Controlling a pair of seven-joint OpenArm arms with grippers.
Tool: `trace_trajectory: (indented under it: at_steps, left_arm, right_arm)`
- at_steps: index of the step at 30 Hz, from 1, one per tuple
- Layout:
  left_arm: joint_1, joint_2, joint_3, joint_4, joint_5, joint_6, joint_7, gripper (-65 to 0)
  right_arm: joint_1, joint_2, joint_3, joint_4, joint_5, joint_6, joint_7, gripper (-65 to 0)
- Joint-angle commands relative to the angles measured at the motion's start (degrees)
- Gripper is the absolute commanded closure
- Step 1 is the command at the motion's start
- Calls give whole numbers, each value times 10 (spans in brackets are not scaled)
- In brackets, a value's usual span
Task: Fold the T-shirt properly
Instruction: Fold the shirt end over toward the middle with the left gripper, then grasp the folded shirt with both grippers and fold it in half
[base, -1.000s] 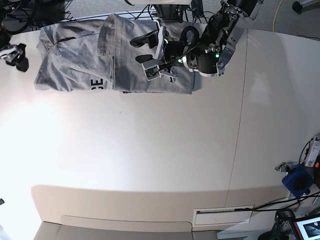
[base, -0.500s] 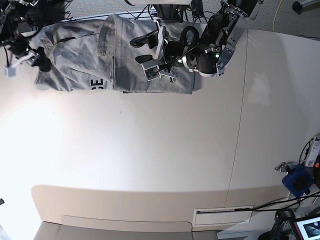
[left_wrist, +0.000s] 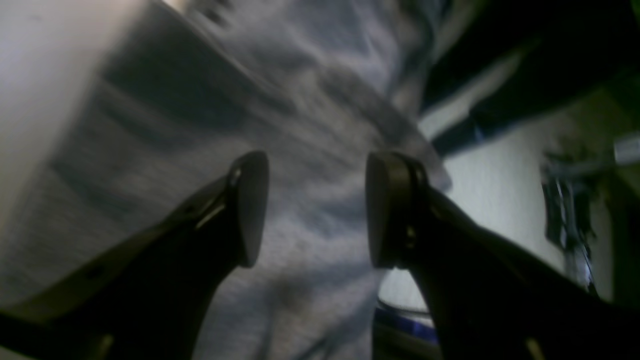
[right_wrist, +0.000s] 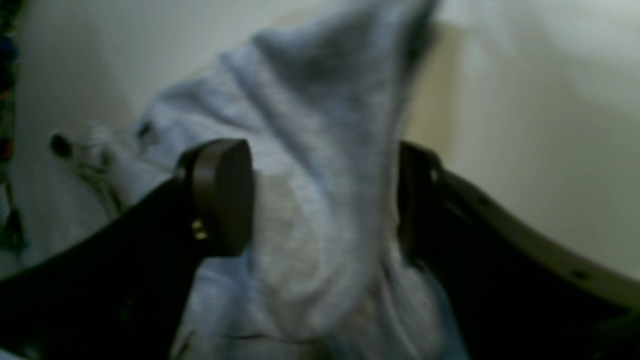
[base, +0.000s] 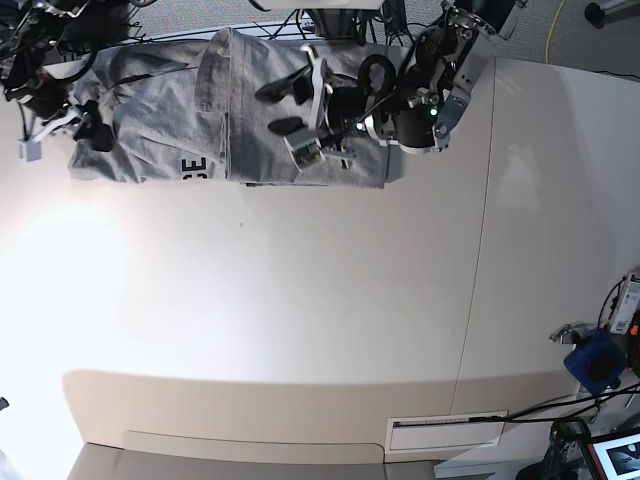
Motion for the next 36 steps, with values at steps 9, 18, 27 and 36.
trace_trajectory:
  at_steps: [9, 18, 27, 36]
  left_arm:
    - [-16, -12, -90, 12, -10, -1, 45, -309]
    - [51, -96, -264, 11, -28, 11, 83, 0]
    - [134, -125, -282, 3, -43, 12, 83, 0]
    - [134, -92, -282, -27, -59, 11, 82, 0]
  right_arm:
    - [1, -2, 3, 5, 65, -1, -14, 0]
    - [6, -2, 29, 52, 127, -1, -60, 0]
    - [6, -24, 32, 191, 159, -1, -76, 0]
    - [6, -150, -36, 329, 185, -1, -76, 0]
